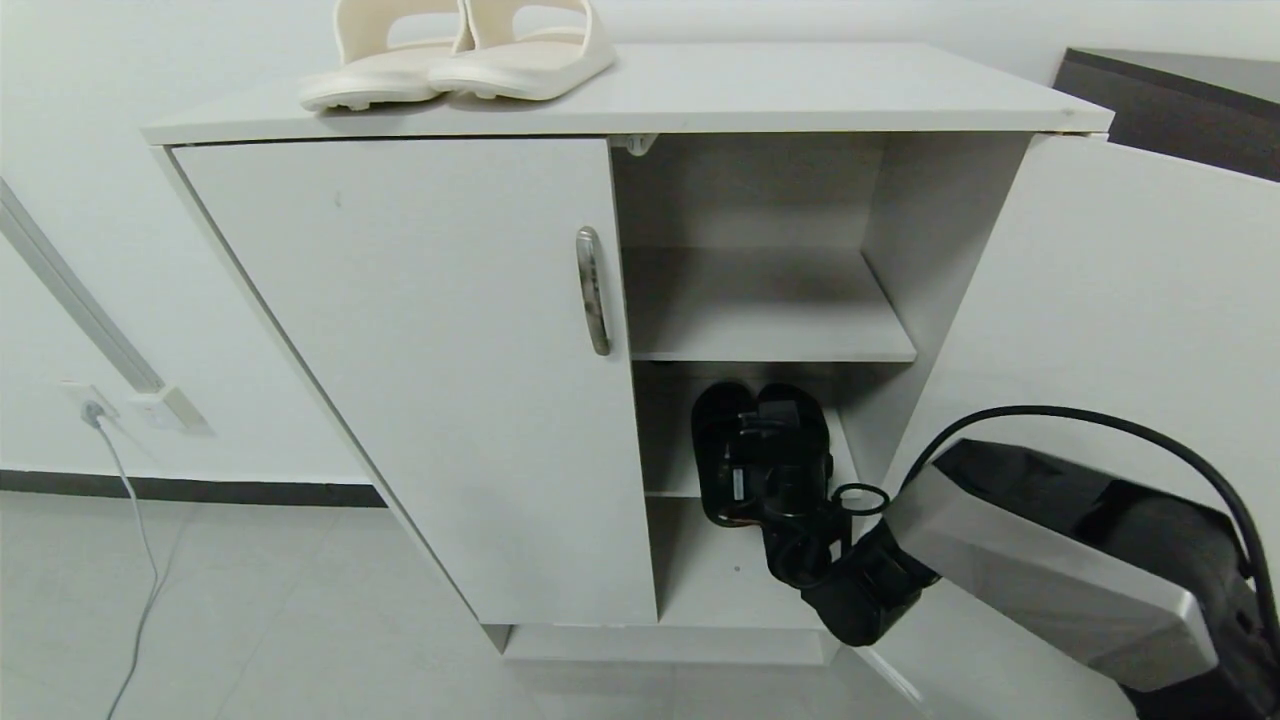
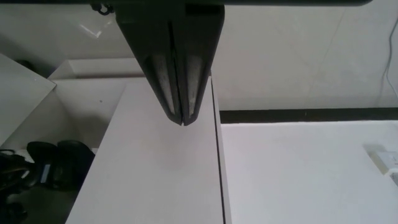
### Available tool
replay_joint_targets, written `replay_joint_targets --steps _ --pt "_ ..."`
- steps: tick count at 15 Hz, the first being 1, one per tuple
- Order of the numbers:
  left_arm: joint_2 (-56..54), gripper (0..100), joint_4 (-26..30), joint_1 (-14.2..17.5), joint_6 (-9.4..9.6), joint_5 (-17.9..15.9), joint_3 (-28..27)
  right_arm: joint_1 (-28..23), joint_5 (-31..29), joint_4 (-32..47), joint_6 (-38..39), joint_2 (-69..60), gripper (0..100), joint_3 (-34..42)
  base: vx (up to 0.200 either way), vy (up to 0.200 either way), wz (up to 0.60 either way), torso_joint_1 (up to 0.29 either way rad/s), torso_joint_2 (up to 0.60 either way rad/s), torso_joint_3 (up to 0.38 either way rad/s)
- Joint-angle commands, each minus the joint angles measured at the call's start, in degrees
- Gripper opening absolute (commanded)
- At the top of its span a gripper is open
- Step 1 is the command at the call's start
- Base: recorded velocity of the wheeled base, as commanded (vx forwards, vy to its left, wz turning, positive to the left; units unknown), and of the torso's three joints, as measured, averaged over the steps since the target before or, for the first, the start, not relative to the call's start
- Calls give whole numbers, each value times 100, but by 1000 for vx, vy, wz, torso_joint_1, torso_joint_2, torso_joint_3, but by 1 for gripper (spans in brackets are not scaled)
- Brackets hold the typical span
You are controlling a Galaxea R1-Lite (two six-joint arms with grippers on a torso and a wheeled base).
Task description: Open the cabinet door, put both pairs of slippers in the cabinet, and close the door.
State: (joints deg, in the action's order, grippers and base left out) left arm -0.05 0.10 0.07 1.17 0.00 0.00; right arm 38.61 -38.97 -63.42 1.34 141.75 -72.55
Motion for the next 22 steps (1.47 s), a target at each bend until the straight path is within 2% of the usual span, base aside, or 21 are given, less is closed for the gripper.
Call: replay_joint_targets --steps 1,4,10,16,22 --pt "5 0 -1 1 -12 0 0 288 -5 -567 15 -842 100 1173 0 0 0 0 0 0" --pt "5 0 -1 1 -38 -105 0 481 -5 -1006 24 -1009 100 1735 0 0 0 0 0 0" --pt "5 0 -1 1 -99 -97 0 507 -14 -1024 24 -1097 100 1805 0 0 0 0 0 0" --pt "5 0 -1 1 -108 -88 0 569 -23 -1041 24 -1238 100 2034 -200 0 0 1 2 0" --pt "5 0 -1 1 -99 -97 0 630 -23 -1050 24 -1387 100 2192 0 0 0 0 0 0"
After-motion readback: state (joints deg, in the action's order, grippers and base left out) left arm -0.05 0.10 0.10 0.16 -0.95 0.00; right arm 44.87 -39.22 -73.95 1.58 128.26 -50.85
